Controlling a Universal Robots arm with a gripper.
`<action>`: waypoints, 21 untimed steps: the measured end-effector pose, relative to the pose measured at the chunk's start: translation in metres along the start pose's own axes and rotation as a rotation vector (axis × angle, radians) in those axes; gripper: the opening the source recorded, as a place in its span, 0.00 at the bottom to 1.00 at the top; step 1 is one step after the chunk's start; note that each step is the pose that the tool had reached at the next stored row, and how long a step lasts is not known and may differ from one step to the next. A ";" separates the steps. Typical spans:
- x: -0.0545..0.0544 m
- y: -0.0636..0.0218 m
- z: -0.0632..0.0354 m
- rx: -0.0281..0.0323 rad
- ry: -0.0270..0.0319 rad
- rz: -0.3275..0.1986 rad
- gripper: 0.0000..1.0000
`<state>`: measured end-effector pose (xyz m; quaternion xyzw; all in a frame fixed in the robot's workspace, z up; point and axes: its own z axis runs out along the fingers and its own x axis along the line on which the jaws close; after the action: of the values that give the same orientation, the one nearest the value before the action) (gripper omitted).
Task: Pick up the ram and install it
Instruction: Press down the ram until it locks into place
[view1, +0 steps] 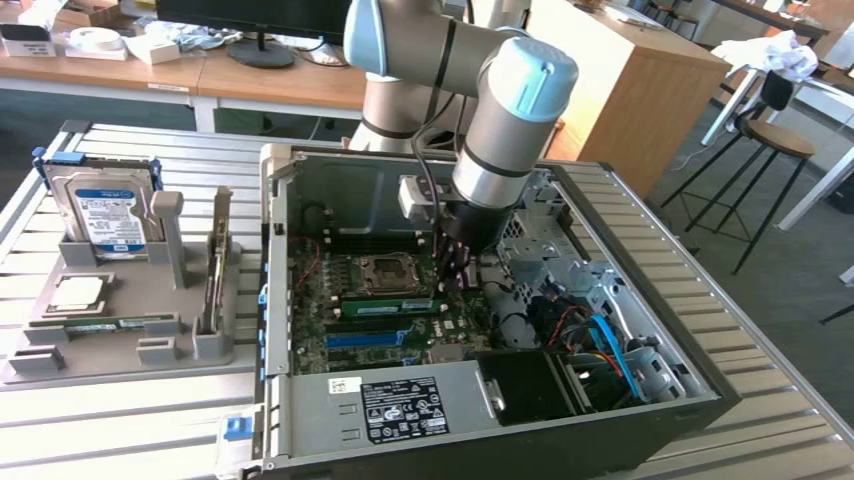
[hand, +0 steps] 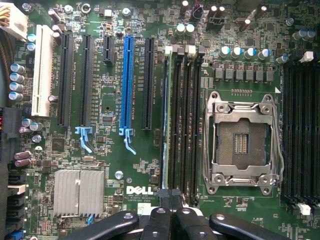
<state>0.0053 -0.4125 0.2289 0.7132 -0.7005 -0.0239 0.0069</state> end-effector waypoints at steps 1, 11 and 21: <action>0.000 0.0000 0.0001 0.0000 -0.0002 0.000 0.10; 0.000 -0.0001 0.0014 0.0000 -0.0006 0.000 0.10; 0.000 -0.0002 0.0033 0.0000 -0.0004 0.000 0.10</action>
<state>0.0054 -0.4125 0.2256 0.7132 -0.7005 -0.0241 0.0067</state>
